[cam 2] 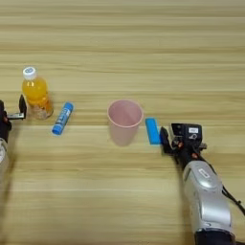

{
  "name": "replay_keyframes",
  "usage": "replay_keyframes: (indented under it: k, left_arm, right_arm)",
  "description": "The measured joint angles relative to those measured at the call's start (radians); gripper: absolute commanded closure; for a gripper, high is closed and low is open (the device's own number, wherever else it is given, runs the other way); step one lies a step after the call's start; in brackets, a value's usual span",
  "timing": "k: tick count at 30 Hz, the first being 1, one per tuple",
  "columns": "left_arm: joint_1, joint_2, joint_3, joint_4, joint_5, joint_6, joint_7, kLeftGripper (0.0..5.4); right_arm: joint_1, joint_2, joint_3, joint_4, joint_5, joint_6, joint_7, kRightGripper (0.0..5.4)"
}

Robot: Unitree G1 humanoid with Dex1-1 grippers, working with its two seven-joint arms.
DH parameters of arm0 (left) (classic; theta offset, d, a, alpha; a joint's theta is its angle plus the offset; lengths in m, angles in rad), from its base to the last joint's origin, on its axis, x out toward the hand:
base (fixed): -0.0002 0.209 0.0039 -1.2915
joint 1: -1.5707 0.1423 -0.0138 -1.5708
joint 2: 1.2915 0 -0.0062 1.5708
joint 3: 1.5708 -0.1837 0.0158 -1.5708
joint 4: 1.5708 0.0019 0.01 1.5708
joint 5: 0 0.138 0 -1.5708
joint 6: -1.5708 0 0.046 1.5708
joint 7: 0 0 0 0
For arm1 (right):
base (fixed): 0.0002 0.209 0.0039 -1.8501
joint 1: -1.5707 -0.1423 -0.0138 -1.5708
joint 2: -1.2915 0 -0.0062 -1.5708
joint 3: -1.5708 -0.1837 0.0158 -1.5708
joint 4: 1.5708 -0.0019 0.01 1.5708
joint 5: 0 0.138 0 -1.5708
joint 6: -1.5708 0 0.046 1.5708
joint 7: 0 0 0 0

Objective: Move the objects on the table

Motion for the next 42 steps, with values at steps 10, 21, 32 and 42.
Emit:
replay_keyframes:
  k: [10, 21, 32, 42]
  left_arm:
    - [-0.004, 0.0, 0.0, 0.004, 0.0, 0.0, 0.0, 0.0]
    - [-0.013, 0.003, 0.013, 0.019, 0.001, -0.002, 0.011, 0.0]
    - [0.029, 0.012, 0.028, -0.021, -0.014, -0.003, -0.002, 0.0]
    - [0.188, 0.025, 0.01, -0.248, -0.021, 0.07, -0.084, 0.0]
  right_arm:
    - [0.0, 0.015, -0.017, -0.021, 0.014, -0.085, 0.004, 0.04]
    - [-0.001, 0.022, -0.052, -0.025, 0.028, -0.106, -0.009, 0.04]
    - [-0.003, 0.033, -0.068, -0.024, 0.028, -0.109, -0.033, 0.04]
    - [-0.014, 0.039, -0.082, -0.023, 0.028, -0.131, -0.054, 0.04]
